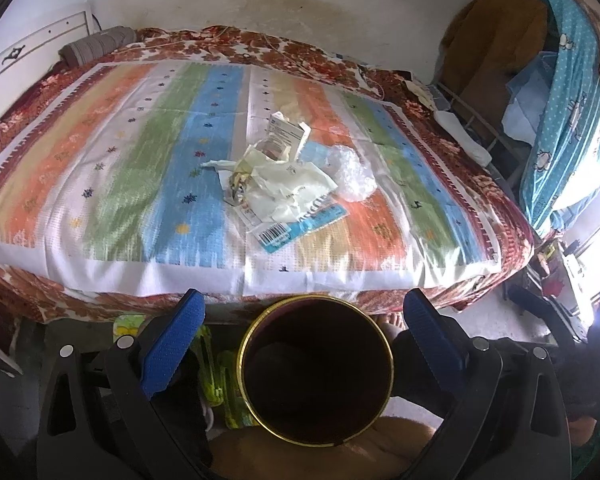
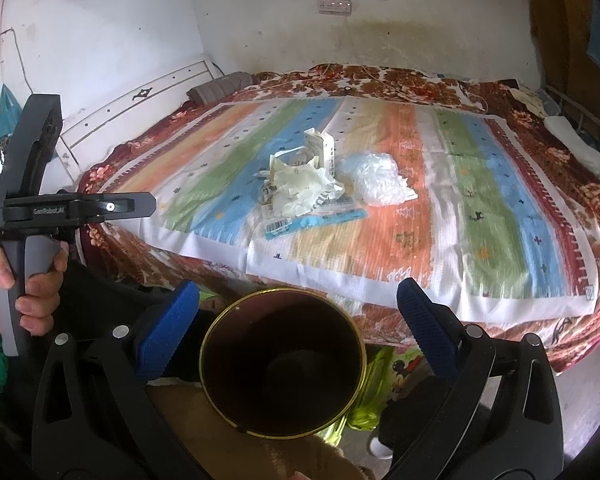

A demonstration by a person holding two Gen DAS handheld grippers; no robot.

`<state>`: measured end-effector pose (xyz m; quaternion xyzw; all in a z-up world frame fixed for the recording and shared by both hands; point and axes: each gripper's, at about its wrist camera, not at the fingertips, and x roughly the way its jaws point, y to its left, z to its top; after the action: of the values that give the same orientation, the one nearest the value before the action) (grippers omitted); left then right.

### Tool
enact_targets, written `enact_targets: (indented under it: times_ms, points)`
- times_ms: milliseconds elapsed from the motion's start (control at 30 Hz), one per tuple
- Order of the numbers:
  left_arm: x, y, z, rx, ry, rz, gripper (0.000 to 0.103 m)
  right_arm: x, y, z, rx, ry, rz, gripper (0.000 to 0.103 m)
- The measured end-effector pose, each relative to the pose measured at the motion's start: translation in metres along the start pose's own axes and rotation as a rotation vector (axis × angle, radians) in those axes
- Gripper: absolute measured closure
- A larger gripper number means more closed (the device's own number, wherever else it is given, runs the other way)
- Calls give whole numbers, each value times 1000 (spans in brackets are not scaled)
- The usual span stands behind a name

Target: Collect trash

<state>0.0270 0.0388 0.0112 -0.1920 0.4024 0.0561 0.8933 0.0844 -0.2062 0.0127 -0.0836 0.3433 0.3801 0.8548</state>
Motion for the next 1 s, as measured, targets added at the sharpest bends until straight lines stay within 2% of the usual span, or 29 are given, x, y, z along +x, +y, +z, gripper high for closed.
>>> enact_targets:
  times_ms: [100,333,433,500,733,1000]
  points:
    - [6,3,11,-20,22,-21,6,2,-6,7,10,-1,-7,9]
    - [21,3,40,9,37,42,6,10,-10,27,-36,9,-25,9]
    - [29,10,52,-15,58,24,6,15,-14,38,-53,12,-50,9]
    - [36,14,61,-35,66,36,6,18,-18,45,-59,11,-61,9]
    - [58,27,94,-66,64,55,6,35,-29,62,-29,44,-41,11]
    - [84,39,121,-93,75,46,7,52,-37,78,-45,73,-61,11]
